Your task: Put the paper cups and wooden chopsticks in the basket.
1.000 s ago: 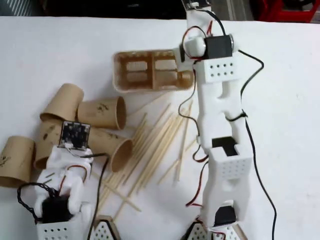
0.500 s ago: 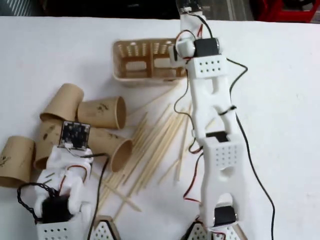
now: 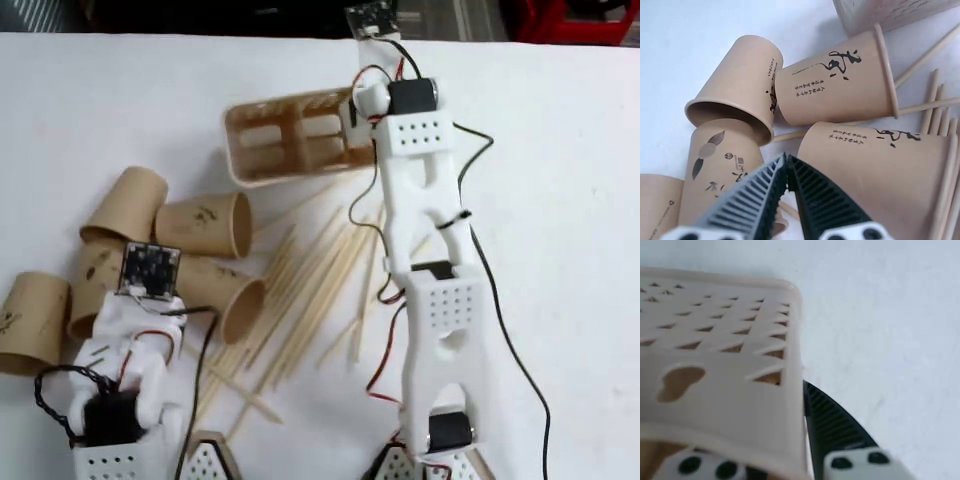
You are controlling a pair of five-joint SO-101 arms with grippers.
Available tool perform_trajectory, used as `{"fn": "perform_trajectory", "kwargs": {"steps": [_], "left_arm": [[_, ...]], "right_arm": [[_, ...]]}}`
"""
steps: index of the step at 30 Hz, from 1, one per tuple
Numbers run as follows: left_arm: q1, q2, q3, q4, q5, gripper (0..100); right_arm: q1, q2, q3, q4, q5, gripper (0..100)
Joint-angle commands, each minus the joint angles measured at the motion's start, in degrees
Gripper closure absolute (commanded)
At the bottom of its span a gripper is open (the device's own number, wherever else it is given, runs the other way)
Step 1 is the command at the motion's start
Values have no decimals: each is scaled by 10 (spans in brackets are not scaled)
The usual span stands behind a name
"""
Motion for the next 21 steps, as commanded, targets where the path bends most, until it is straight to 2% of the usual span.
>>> {"fn": "perform_trajectory", "kwargs": {"steps": [1,9,21], "left_arm": [[5,-7,-5,-13,-6,969],[5,-7,-5,-13,-6,969],[5,-7,-5,-13,-6,969]], "right_arm": [[-7,-33,-9,50,33,978],[4,-93,13,96,69,979],[10,-217,228,96,93,979]]}}
